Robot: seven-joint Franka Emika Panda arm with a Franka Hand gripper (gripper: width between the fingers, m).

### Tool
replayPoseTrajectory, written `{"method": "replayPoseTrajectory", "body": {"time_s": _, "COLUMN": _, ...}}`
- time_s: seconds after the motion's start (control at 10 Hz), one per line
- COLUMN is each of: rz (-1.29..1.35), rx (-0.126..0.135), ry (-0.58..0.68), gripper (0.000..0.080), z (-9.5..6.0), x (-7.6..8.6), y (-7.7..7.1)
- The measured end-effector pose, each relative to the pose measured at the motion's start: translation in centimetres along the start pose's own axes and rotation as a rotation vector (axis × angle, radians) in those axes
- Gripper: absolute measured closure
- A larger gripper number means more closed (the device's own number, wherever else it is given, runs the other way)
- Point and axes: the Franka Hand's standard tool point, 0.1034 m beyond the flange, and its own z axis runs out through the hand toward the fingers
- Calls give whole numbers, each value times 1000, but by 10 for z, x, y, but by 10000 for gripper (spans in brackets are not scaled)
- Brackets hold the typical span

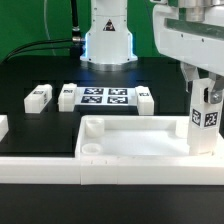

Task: Assemble desk

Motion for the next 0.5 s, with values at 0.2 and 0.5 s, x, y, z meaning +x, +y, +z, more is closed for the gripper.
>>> {"method": "replayPoseTrajectory", "body": {"time_s": 0.2, "rz": -51, "rx": 0, "ry": -2, "gripper": 407, "z": 0, "x": -1, "y": 0}}
{"method": "replayPoseTrajectory", "body": {"time_s": 0.5, "rz": -309, "rx": -9, "ry": 9, "gripper": 187, "z": -2, "x": -9, "y": -4}}
